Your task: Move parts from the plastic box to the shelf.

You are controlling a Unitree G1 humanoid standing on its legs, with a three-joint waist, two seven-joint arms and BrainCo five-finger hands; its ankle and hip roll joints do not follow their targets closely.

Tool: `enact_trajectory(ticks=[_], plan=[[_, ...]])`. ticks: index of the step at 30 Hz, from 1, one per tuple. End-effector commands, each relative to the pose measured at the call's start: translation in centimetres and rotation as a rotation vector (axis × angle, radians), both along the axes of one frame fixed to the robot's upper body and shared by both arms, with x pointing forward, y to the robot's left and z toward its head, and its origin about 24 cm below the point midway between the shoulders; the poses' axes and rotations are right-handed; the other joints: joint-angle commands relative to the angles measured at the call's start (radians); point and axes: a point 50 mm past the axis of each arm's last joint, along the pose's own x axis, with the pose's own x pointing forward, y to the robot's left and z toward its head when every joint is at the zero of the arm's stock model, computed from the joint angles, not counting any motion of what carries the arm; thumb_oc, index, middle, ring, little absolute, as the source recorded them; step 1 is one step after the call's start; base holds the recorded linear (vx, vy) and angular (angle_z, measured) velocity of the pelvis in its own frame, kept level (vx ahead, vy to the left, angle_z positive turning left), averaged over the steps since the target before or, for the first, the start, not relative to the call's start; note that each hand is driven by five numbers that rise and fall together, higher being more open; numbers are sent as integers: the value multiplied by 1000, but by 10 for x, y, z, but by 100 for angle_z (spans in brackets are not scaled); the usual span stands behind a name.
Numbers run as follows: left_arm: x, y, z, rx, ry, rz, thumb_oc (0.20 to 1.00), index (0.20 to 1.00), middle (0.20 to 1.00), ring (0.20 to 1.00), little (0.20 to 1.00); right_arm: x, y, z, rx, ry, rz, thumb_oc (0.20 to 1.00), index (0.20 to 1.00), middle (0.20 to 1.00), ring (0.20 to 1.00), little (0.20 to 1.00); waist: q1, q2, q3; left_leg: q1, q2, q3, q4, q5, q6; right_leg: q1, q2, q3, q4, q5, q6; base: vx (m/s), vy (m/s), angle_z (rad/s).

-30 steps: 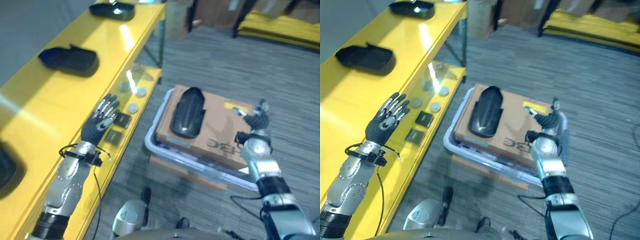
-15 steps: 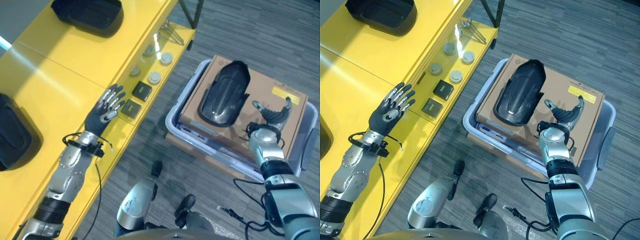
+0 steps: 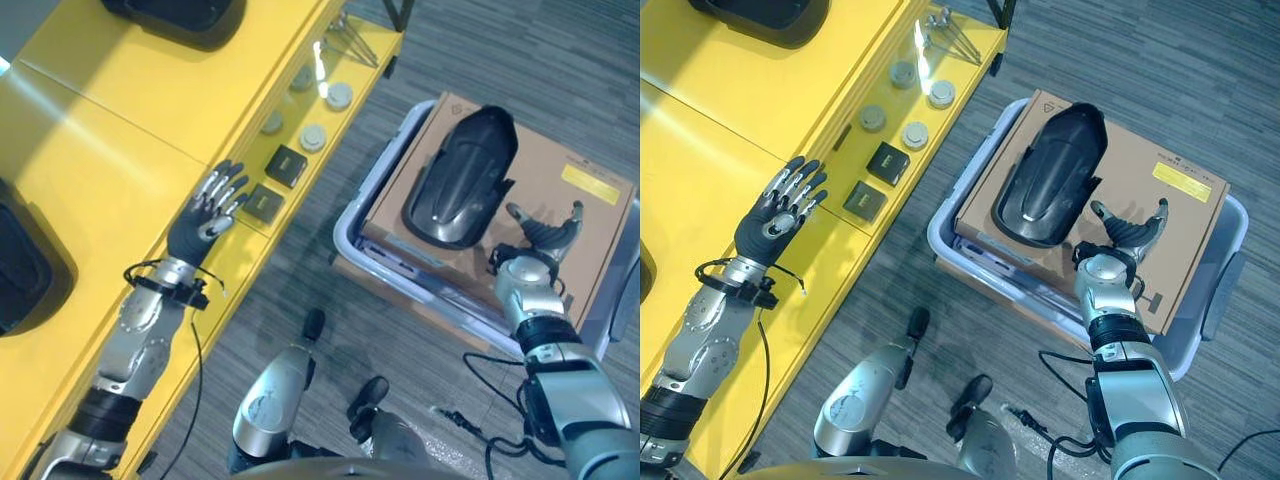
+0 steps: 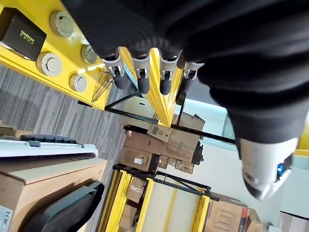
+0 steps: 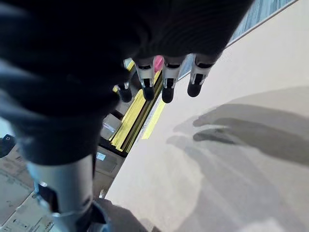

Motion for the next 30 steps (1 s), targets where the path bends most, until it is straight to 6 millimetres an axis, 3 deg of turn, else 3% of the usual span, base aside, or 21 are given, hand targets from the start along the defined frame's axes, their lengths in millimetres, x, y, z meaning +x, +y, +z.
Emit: enact_trajectory(ticks=[1,5,14,30], plan=[[-3,1,18,-36,-124,18,1000,1000,1000,1000,1000,11,5,31,-109,-78,75,1000,1000,1000,1000,1000,13,-2,-13,-143,-28,-14,95,-42,-43,-31,-8,10,-4,28,-15,-7,26,5],[-2,0,20,-41,-141,17,1000,1000,1000,1000,1000,19,19,43,-107,-135,100,1000,1000,1000,1000,1000,20,-2,-2,-145,-35,-17,87,-39,-37,-52,-12,9,5,31,-13,-12,15,5],[-2,2,19,-40,-124,2,1000,1000,1000,1000,1000,25,29,53,-124,-134,136,1000,1000,1000,1000,1000,29,-6,-7,-132,-42,-21,76,-43,-30,-67,-18,7,20,31,-8,0,3,3],[0,-2,17,-63,-128,-15,1000,1000,1000,1000,1000,20,14,18,-129,67,72,1000,1000,1000,1000,1000,25,2,16,-136,-43,-11,67,-39,-22,-112,-25,12,50,39,-1,-1,2,0]])
